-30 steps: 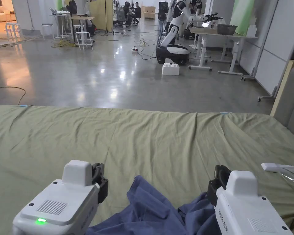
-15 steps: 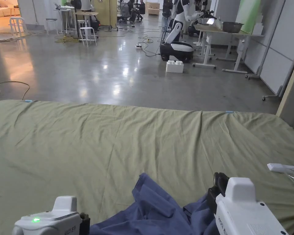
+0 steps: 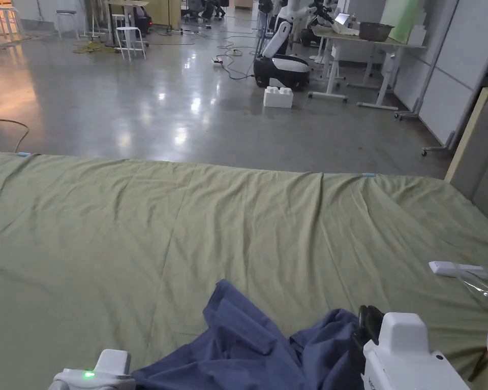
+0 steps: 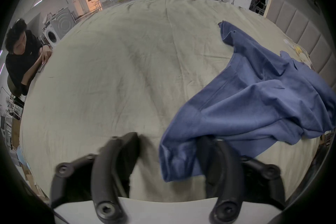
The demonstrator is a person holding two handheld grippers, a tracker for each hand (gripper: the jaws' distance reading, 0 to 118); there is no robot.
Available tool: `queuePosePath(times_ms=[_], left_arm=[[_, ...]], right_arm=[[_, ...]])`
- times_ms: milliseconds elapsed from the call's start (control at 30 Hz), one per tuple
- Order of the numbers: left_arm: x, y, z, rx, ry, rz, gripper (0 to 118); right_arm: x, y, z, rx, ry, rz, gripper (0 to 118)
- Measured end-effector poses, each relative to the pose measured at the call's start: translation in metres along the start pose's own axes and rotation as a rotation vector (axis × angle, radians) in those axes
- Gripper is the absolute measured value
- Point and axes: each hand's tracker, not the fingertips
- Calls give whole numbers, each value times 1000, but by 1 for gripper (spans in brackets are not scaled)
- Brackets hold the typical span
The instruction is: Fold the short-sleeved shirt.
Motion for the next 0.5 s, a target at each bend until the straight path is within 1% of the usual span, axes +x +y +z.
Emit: queuePosePath(times_ms=[33,67,100,200,233,267,300,333,367,433,500], left_arm=[[2,0,4,25,-18,-15,32],[4,-1,6,41,-25,-34,4],[4,0,8,61,-31,-55,4],[-2,-3,10,41,-62,-28,4],[-6,-4,19,78,-76,19,4],[-8,-3,30,109,-92,49,4],[-11,-3,39,130,-119,62,4],[-12,-2,48,148,-121,61,4],[-13,-2,54,159,-115,55,4],[-18,0,66,191,-126,58,4],[-22,2,74,203,-127,74,4]], right_arm=[[4,-2,-2,-6,-5,-2,7],[8,-3,-5,-11,-10,-5,7],[13,-5,-8,-19,-21,-15,7],[30,-9,-15,-26,-65,-71,7],[37,-11,-18,-43,-82,-84,7],[42,-11,-23,-41,-88,-73,8],[49,-12,-29,-62,-106,-70,10],[56,-13,-38,-90,-116,-74,16],[63,-14,-46,-126,-113,-75,24],[79,-19,-68,-187,-100,-92,36],[91,-24,-93,-277,-69,-73,38]])
